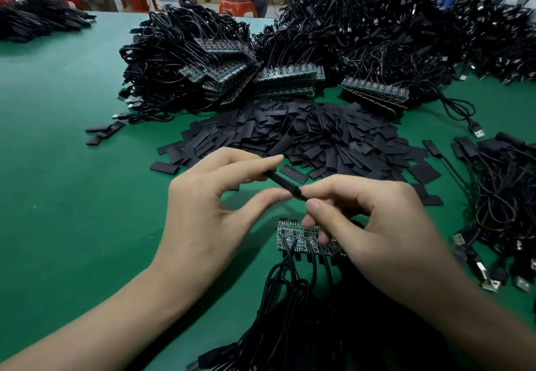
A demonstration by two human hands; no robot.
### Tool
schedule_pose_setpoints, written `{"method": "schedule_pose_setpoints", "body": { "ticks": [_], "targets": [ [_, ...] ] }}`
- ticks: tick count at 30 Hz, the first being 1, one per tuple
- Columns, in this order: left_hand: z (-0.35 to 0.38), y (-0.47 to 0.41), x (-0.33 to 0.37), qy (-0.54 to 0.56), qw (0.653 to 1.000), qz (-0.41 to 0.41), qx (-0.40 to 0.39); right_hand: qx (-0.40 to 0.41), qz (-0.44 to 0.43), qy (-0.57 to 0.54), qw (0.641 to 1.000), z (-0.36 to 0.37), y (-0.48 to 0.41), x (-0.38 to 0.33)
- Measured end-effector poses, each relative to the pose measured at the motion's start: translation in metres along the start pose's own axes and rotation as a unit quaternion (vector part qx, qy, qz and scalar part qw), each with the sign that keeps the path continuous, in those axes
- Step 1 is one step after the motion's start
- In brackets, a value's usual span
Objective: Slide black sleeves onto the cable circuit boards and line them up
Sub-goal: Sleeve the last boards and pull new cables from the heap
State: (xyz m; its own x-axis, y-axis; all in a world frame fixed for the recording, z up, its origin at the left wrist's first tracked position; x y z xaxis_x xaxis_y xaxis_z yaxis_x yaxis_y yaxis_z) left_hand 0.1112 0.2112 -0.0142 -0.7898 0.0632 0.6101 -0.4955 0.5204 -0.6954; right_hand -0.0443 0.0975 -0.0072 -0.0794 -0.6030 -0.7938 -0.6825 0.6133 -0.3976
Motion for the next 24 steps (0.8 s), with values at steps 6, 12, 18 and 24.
{"method": "schedule_pose_setpoints", "body": {
  "ticks": [6, 12, 18, 24],
  "targets": [
    [0.004, 0.003, -0.001, 0.047, 0.998, -0.049, -0.017, -0.004, -0.054, 0.059, 0.997, 0.004, 0.001, 0.002],
    [0.005, 0.002, -0.003, 0.063, 0.996, -0.063, -0.024, 0.011, -0.049, 0.068, 0.996, 0.003, 0.0, -0.002],
    [0.006, -0.001, -0.006, -0.032, 0.99, -0.04, -0.129, 0.092, 0.016, 0.064, 0.994, -0.029, -0.013, 0.004],
    [0.003, 0.001, -0.014, -0.151, 0.952, -0.01, -0.266, 0.203, 0.079, 0.223, 0.95, -0.132, -0.039, 0.015]
  ]
}}
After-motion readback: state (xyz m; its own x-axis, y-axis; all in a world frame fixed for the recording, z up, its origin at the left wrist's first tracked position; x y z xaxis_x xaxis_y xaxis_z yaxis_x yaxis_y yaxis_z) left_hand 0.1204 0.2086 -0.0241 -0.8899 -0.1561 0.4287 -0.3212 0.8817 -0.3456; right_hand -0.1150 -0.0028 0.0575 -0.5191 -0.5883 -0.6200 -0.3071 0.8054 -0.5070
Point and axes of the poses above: each hand's wrist, its own y-axis away from the middle knuckle, its own z-axis out of the palm, x = y × z, the point moved 3 cm from there along -y, towards the middle knuckle, and after that the axes turned 8 degrees about x, right-handed, at the moved point
